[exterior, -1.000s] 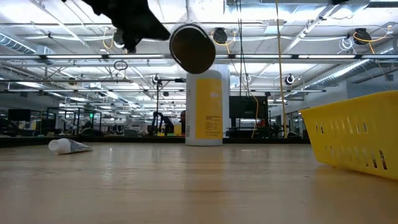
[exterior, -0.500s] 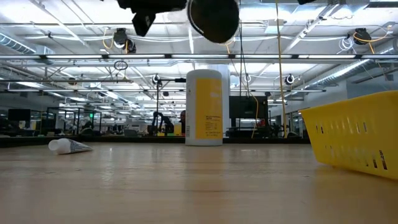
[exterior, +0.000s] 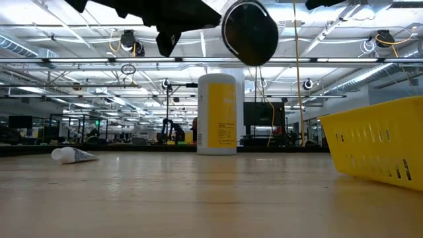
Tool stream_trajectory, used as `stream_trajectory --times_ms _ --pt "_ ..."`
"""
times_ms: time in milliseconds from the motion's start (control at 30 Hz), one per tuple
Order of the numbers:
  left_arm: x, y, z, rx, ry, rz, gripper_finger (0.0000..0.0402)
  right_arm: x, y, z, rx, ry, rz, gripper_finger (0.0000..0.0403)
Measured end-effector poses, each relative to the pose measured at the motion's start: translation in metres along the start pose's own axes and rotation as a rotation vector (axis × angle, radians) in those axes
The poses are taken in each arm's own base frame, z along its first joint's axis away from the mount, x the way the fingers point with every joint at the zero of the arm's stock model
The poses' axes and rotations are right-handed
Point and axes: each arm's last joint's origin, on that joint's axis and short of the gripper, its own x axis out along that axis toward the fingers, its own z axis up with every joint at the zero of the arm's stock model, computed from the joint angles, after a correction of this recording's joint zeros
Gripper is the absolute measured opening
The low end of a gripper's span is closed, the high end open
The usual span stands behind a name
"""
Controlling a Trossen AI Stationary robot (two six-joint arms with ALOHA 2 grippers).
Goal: Pick & Place Travel size toiletries
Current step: Put the hairbrush into the bottom yellow basket
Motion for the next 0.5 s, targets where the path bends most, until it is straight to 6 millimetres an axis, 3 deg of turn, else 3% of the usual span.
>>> stream_trajectory --times_ms 500 --pt "0.015 -0.01 -0.001 -0.022 -0.044 -0.066 0.0 0.011 -0.015 0.001 0.041 0.02 -0.052 0.0166"
